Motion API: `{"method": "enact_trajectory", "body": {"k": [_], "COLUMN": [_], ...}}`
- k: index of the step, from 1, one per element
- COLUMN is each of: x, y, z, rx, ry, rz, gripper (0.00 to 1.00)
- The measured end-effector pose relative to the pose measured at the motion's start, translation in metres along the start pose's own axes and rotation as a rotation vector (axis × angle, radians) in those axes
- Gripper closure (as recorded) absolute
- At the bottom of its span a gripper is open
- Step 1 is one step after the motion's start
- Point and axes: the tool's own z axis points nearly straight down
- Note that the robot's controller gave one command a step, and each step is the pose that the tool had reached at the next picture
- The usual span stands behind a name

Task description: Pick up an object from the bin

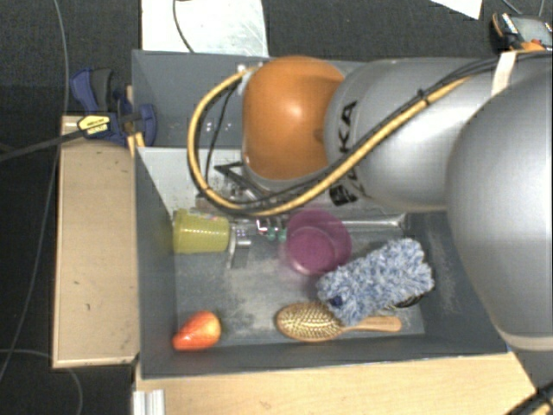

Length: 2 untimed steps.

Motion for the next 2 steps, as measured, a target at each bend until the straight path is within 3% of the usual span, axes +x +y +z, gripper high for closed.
{"method": "enact_trajectory", "body": {"k": [1,2], "x": [0.000,-0.010], "y": [0.000,-0.008], "z": [0.000,0.099], "rx": [0.000,-0.004], "ry": [0.000,-0.012], "rz": [0.001,-0.115], "gripper": [0.00,0.00]}}
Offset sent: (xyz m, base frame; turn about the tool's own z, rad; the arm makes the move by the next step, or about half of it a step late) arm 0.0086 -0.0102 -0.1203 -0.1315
